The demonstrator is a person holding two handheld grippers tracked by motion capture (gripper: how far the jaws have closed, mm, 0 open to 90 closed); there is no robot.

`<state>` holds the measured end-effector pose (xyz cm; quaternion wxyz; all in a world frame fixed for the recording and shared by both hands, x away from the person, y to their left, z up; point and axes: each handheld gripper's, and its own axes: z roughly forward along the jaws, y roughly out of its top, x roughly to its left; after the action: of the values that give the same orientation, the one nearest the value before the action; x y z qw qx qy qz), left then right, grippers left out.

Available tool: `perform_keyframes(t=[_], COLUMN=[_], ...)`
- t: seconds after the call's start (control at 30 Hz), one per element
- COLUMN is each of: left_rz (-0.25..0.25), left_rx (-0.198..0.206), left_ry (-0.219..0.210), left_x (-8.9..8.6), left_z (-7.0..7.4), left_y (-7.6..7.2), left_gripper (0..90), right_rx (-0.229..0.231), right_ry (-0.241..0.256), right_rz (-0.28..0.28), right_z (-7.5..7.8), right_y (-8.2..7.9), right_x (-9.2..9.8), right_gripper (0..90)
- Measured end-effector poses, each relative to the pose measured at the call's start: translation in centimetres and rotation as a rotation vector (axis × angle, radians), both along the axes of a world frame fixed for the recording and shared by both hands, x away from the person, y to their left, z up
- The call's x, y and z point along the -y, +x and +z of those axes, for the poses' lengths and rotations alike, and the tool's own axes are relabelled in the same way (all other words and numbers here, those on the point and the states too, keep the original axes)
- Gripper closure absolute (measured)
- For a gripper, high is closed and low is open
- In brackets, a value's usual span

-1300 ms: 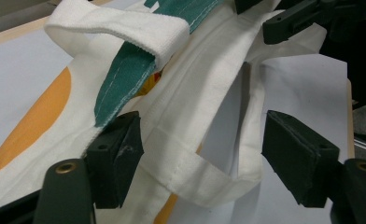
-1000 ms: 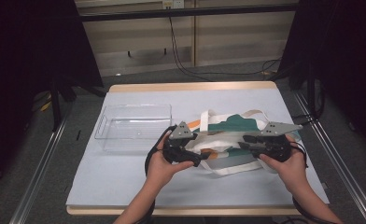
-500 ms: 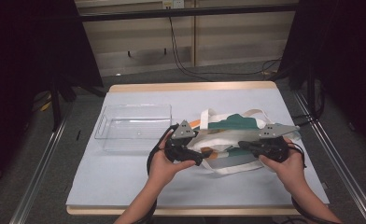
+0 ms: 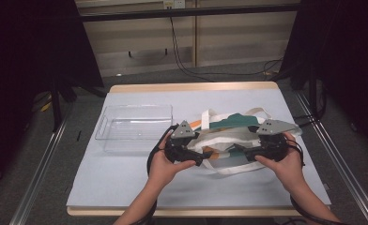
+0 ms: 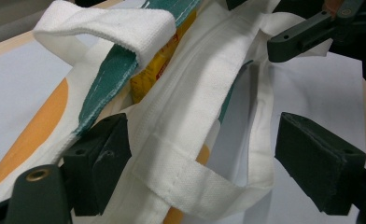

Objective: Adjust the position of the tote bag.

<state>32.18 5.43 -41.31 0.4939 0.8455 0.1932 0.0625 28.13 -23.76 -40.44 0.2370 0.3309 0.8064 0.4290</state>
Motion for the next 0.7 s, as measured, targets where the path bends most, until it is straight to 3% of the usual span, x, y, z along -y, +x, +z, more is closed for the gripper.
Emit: perform_keyframes(t=[0.07, 0.23, 0.37, 0.57, 0.7], left_rz=[0.001, -0.013, -0.013, -0.029, -0.018], left_rx=[0.000, 0.020, 0.032, 0.071, 0.124], left_ry=[-0.006, -0.007, -0.014, -0.003, 0.040], left_x=[0.0, 0.4, 0.9, 2.2, 2.6], left_z=[0.1, 0.4, 0.4, 0.2, 0.0], left_y=[0.0, -0.4, -0.3, 0.0, 0.2], left_gripper=[17.9, 19.0, 19.1, 17.5, 17.3], right_rx=[-0.004, -0.012, -0.016, -0.031, -0.040], right_ry=[-0.012, 0.013, 0.049, 0.088, 0.094], right_rz=[0.000, 0.025, 0.012, 0.018, 0.018], right_z=[0.1, 0.2, 0.4, 0.5, 0.5], right_y=[0.1, 0.1, 0.2, 0.3, 0.4], right_x=[0.0, 0.3, 0.8, 1.1, 1.0], right_gripper=[26.0, 50.6, 61.9, 67.1, 68.4])
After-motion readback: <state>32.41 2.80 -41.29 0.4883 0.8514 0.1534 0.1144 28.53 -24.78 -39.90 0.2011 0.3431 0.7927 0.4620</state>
